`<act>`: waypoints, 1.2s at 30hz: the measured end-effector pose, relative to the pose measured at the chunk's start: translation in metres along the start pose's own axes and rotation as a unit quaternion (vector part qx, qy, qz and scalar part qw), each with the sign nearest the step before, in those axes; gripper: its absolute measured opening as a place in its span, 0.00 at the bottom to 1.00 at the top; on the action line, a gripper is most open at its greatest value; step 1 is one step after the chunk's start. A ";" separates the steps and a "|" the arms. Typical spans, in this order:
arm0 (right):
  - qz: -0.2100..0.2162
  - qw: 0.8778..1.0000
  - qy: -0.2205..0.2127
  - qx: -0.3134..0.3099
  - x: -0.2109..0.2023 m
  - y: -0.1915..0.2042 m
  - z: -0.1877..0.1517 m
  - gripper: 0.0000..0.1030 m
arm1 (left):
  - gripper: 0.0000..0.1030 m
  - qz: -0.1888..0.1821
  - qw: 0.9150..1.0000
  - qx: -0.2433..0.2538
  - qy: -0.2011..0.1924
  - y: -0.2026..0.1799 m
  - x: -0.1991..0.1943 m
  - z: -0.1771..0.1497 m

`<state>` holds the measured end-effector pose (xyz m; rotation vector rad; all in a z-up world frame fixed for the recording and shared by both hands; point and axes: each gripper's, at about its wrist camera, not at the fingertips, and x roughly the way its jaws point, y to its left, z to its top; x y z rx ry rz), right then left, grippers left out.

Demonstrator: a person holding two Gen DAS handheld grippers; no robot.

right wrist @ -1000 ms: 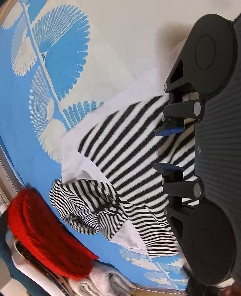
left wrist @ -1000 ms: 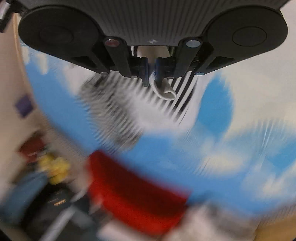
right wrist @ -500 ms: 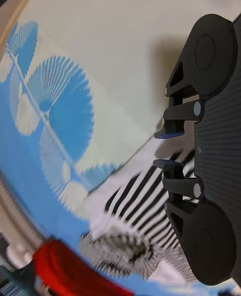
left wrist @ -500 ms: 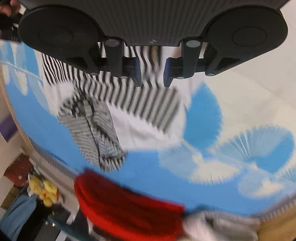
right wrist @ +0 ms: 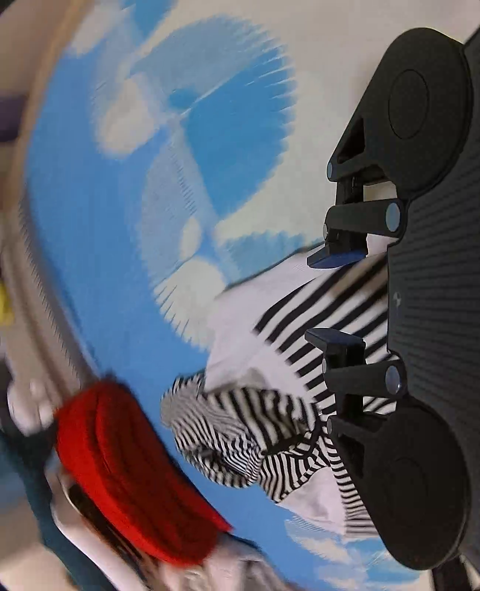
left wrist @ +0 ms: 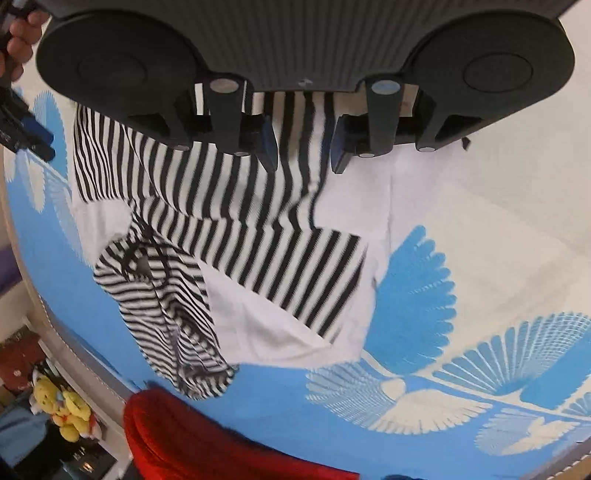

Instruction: Fold small clothes

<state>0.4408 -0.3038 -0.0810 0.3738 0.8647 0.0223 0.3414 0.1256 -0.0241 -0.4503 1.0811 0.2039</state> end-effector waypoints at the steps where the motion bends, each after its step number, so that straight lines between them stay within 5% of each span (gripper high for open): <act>1: -0.001 1.000 -0.006 -0.027 0.008 0.008 0.005 0.36 | 0.34 0.003 1.000 -0.003 -0.005 0.002 -0.002 0.003; 8: -0.058 0.990 -0.001 -0.132 0.086 0.048 0.028 0.34 | 0.34 -0.004 1.000 -0.006 -0.023 0.011 -0.018 0.013; 9: -0.060 0.988 0.008 -0.142 0.094 0.050 0.027 0.26 | 0.34 -0.003 1.000 -0.009 -0.024 0.014 -0.019 0.014; 10: -0.065 0.985 0.016 -0.156 0.102 0.053 0.027 0.00 | 0.34 -0.003 1.000 -0.011 -0.025 0.016 -0.020 0.015; 12: -0.083 0.982 0.007 -0.169 0.103 0.051 0.029 0.00 | 0.34 -0.004 1.000 -0.013 -0.028 0.018 -0.023 0.017; 17: -0.149 0.984 -0.078 -0.051 0.072 0.003 0.060 0.00 | 0.34 -0.024 1.000 0.004 -0.019 0.015 -0.025 0.017; 21: -0.054 0.992 -0.041 -0.103 0.064 0.014 0.050 0.11 | 0.34 -0.029 0.999 0.000 -0.015 0.016 -0.025 0.015; 23: -0.055 0.985 -0.026 -0.161 0.072 0.031 0.038 0.32 | 0.34 -0.028 0.999 -0.003 -0.018 0.017 -0.027 0.015; 27: -0.049 0.980 0.041 -0.190 0.107 0.046 0.027 0.39 | 0.34 -0.027 1.000 -0.005 -0.014 0.020 -0.028 0.015; 28: -0.061 0.976 0.042 -0.204 0.113 0.050 0.023 0.35 | 0.34 -0.026 1.000 -0.007 -0.014 0.022 -0.028 0.015; 29: -0.070 0.970 0.034 -0.231 0.114 0.057 0.019 0.11 | 0.34 -0.026 1.000 -0.009 -0.015 0.023 -0.029 0.016; 31: -0.071 0.964 0.027 -0.255 0.110 0.064 0.019 0.02 | 0.34 -0.027 0.999 -0.010 -0.017 0.024 -0.030 0.018; 36: -0.097 0.983 -0.050 -0.148 0.082 0.026 0.053 0.02 | 0.34 -0.035 0.999 -0.003 -0.013 0.022 -0.029 0.018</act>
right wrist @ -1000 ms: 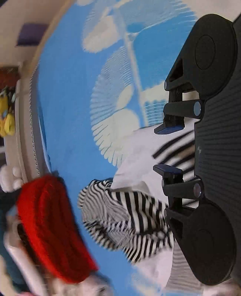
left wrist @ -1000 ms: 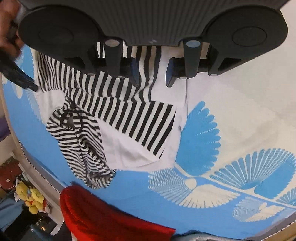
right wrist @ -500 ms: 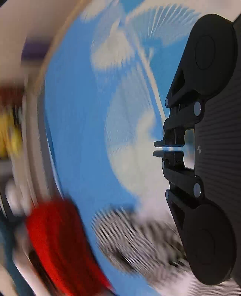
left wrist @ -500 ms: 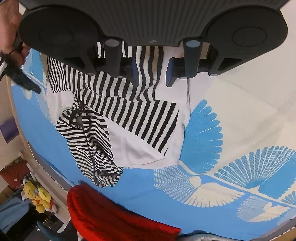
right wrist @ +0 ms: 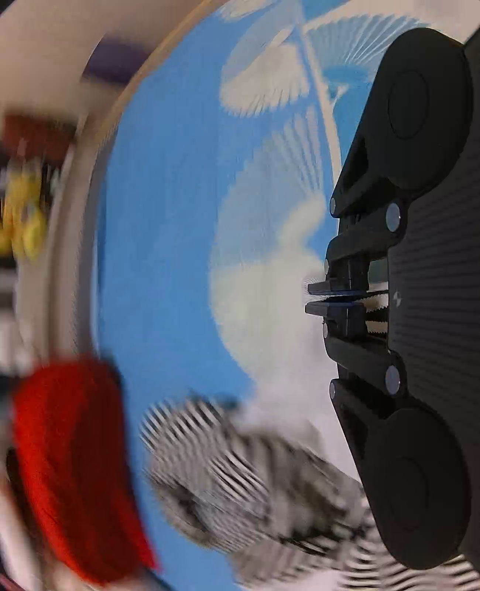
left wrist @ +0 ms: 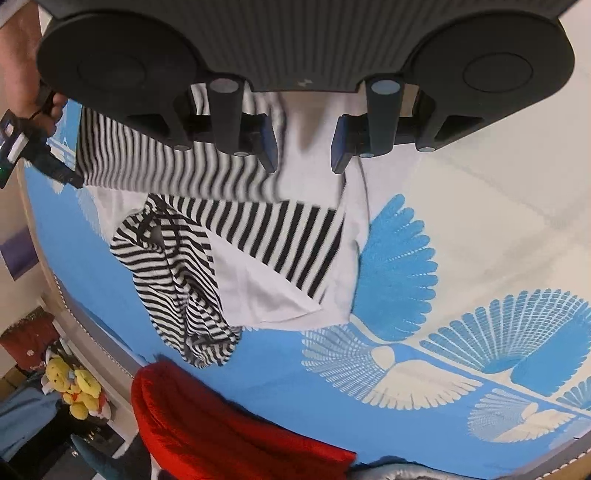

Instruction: Fold small clothes

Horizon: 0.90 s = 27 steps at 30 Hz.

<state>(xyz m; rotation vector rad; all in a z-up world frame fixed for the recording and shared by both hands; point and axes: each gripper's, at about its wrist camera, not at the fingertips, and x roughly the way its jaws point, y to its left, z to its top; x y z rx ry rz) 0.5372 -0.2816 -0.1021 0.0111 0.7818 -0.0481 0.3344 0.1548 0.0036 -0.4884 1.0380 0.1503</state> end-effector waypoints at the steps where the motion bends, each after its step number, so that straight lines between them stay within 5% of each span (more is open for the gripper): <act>1: -0.007 1.000 -0.001 0.024 0.000 -0.010 0.001 0.03 | 0.34 -0.004 1.000 0.003 0.003 -0.001 0.001 -0.001; 4: -0.014 0.997 0.034 0.071 0.002 -0.027 -0.002 0.05 | 0.34 -0.010 1.000 0.012 0.013 -0.003 0.004 -0.003; 6: -0.024 0.996 0.020 0.081 -0.014 -0.031 -0.005 0.06 | 0.34 -0.012 1.000 0.018 0.018 -0.003 0.005 -0.004; 9: 0.033 0.997 0.008 0.073 -0.050 -0.021 -0.017 0.08 | 0.34 -0.016 0.999 0.026 0.028 -0.002 0.010 -0.006; 12: 0.089 0.993 0.060 0.042 -0.071 -0.010 -0.055 0.08 | 0.34 -0.013 0.998 0.027 0.052 0.003 0.026 -0.014; 15: 0.043 0.989 0.139 0.023 -0.069 -0.017 -0.099 0.15 | 0.34 0.008 0.996 0.026 0.090 0.011 0.048 -0.027; 18: 0.022 0.991 0.123 0.046 -0.095 -0.024 -0.100 0.21 | 0.34 0.014 0.996 0.035 0.081 0.009 0.042 -0.030; 21: 0.057 0.994 0.076 0.058 -0.124 -0.024 -0.096 0.24 | 0.35 0.007 0.998 0.050 0.048 0.005 0.032 -0.029; 25: 0.008 0.986 0.164 0.038 -0.104 -0.024 -0.118 0.39 | 0.35 0.037 0.995 0.037 0.080 0.012 0.046 -0.036; 27: 0.013 0.985 0.140 0.097 -0.120 -0.035 -0.110 0.39 | 0.35 0.041 0.996 0.052 0.051 0.002 0.026 -0.029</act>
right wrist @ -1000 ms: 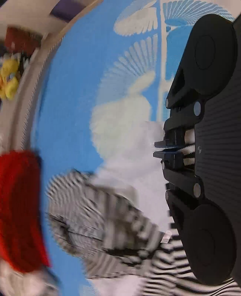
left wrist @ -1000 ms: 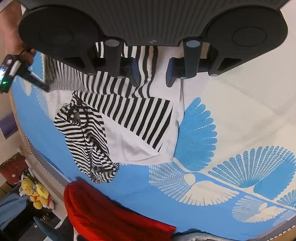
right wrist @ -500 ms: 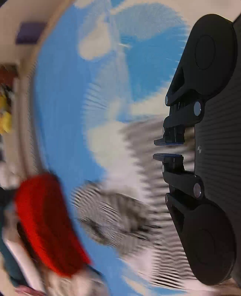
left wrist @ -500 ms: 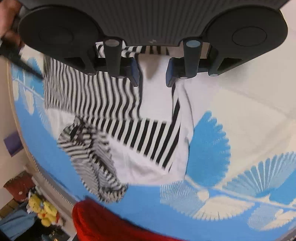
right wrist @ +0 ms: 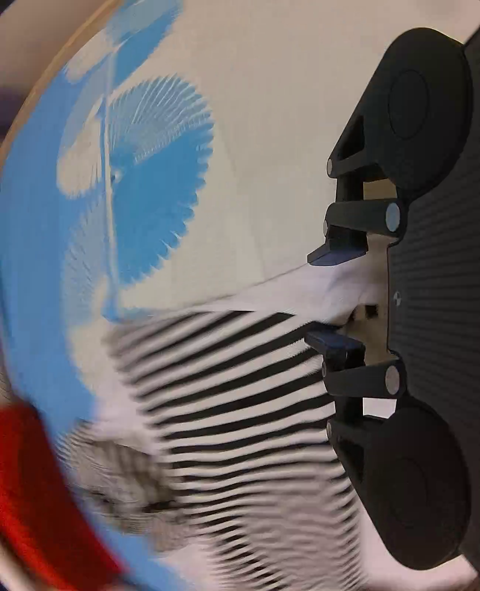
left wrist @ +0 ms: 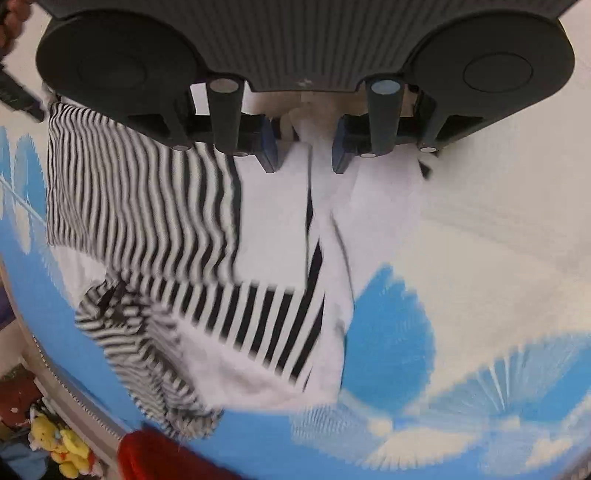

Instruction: Fold small clothes

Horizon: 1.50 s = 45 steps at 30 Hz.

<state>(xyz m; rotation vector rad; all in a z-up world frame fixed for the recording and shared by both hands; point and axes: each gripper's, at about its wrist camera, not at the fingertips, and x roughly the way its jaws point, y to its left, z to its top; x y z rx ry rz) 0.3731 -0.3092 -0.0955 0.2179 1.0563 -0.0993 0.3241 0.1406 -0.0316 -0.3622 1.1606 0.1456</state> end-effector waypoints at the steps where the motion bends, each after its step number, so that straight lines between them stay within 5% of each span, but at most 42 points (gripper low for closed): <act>1: 0.008 1.000 -0.028 -0.002 -0.017 0.005 0.003 0.39 | 0.37 -0.003 1.000 0.010 -0.023 -0.004 -0.012 0.002; 4: 0.019 0.994 -0.104 -0.021 -0.062 0.029 0.010 0.41 | 0.56 -0.001 0.995 0.035 -0.098 -0.015 -0.042 0.005; 9: 0.068 0.975 -0.213 -0.012 -0.103 0.049 0.014 0.55 | 0.59 0.010 0.985 0.043 -0.166 -0.022 -0.057 0.002; 13: 0.101 0.977 -0.184 -0.039 -0.085 0.064 0.003 0.55 | 0.64 0.020 0.977 0.052 -0.205 -0.026 -0.066 -0.001; 18: 0.091 0.973 -0.190 -0.095 -0.086 0.076 0.002 0.55 | 0.69 0.023 0.969 0.043 -0.241 -0.026 -0.080 0.000; 32: 0.036 0.988 -0.140 -0.046 -0.063 0.048 0.013 0.55 | 0.63 0.039 0.976 0.046 -0.208 -0.033 -0.055 -0.001; 36: 0.030 0.993 -0.097 -0.052 -0.040 0.039 0.013 0.55 | 0.51 0.011 0.995 0.013 -0.094 -0.021 -0.009 -0.001; 39: 0.032 0.999 -0.026 -0.025 -0.013 0.028 0.011 0.55 | 0.47 0.037 0.999 -0.010 -0.002 -0.009 0.028 -0.009; 42: 0.014 1.000 0.025 -0.005 0.010 0.019 0.005 0.53 | 0.46 0.049 0.998 0.005 -0.033 -0.016 0.014 -0.003; 45: 0.030 0.999 0.003 0.014 -0.001 0.016 0.011 0.53 | 0.47 0.025 0.994 0.026 -0.103 -0.026 -0.017 0.005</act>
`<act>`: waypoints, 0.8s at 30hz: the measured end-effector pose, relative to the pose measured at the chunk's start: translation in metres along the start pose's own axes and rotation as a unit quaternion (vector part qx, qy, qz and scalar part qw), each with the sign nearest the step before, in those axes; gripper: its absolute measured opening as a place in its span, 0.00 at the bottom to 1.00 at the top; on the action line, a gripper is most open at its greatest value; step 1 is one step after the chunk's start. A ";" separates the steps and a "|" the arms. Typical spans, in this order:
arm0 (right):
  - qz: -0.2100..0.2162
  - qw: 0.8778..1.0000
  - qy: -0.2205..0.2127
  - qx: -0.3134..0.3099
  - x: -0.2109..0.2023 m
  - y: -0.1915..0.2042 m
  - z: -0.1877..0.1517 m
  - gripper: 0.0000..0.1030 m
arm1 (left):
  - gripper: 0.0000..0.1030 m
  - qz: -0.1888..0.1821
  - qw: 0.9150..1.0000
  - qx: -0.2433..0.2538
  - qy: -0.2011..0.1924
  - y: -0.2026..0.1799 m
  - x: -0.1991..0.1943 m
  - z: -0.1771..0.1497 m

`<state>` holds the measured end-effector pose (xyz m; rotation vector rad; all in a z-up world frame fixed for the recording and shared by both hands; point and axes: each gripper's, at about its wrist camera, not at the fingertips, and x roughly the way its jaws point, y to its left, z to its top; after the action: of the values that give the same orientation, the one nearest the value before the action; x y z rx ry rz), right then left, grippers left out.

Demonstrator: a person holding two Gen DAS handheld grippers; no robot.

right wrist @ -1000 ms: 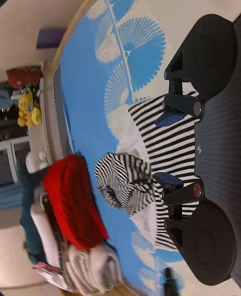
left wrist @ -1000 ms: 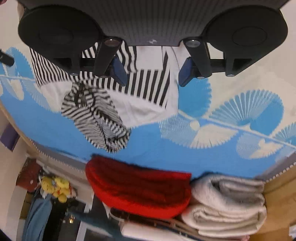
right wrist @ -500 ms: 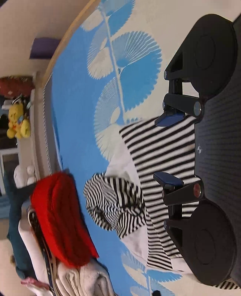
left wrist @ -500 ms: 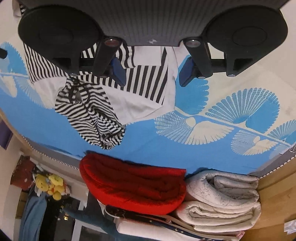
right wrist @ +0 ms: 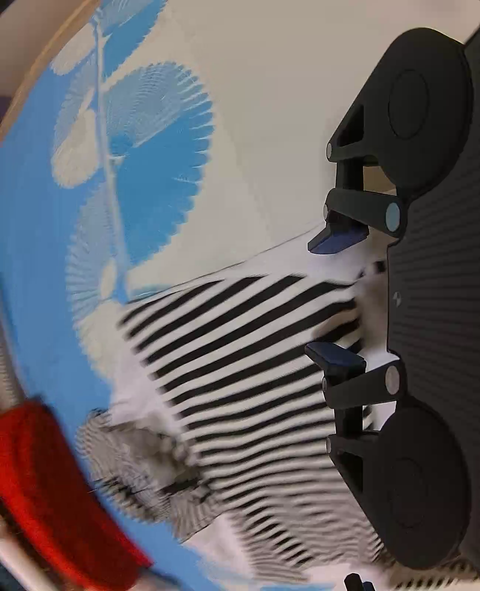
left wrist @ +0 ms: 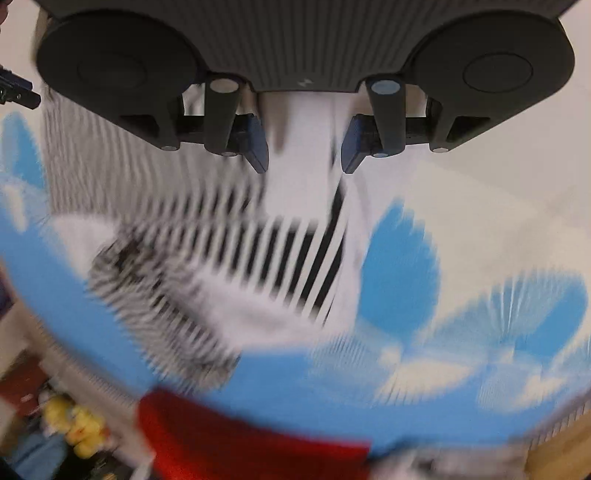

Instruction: Fold small clothes

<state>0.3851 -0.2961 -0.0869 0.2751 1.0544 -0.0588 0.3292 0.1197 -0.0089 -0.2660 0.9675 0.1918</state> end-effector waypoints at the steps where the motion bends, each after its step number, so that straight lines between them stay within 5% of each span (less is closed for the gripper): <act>1: 0.010 1.000 -0.017 -0.004 -0.008 0.002 0.004 0.53 | 0.47 -0.003 0.999 0.016 -0.028 -0.005 -0.011 0.005; 4: 0.005 0.997 -0.062 -0.033 -0.026 0.008 0.011 0.53 | 0.47 -0.006 0.994 0.055 -0.092 -0.014 -0.033 0.012; 8: -0.017 0.995 -0.080 -0.050 -0.035 0.005 0.020 0.53 | 0.47 -0.011 0.993 0.060 -0.099 -0.012 -0.036 0.027; 11: -0.033 0.994 -0.084 -0.058 -0.035 -0.002 0.027 0.53 | 0.36 0.003 0.994 0.059 -0.097 -0.018 -0.021 0.055; 15: -0.048 0.993 -0.077 -0.077 -0.033 -0.010 0.032 0.53 | 0.21 -0.009 0.994 0.063 -0.094 -0.032 0.019 0.112; 24: -0.055 0.994 -0.050 -0.081 -0.022 -0.025 0.031 0.53 | 0.21 -0.062 0.997 0.019 -0.050 -0.062 0.167 0.233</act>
<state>0.3966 -0.3296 -0.0586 0.0663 0.9676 -0.0856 0.6216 0.1397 -0.0142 -0.2784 0.8523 0.0728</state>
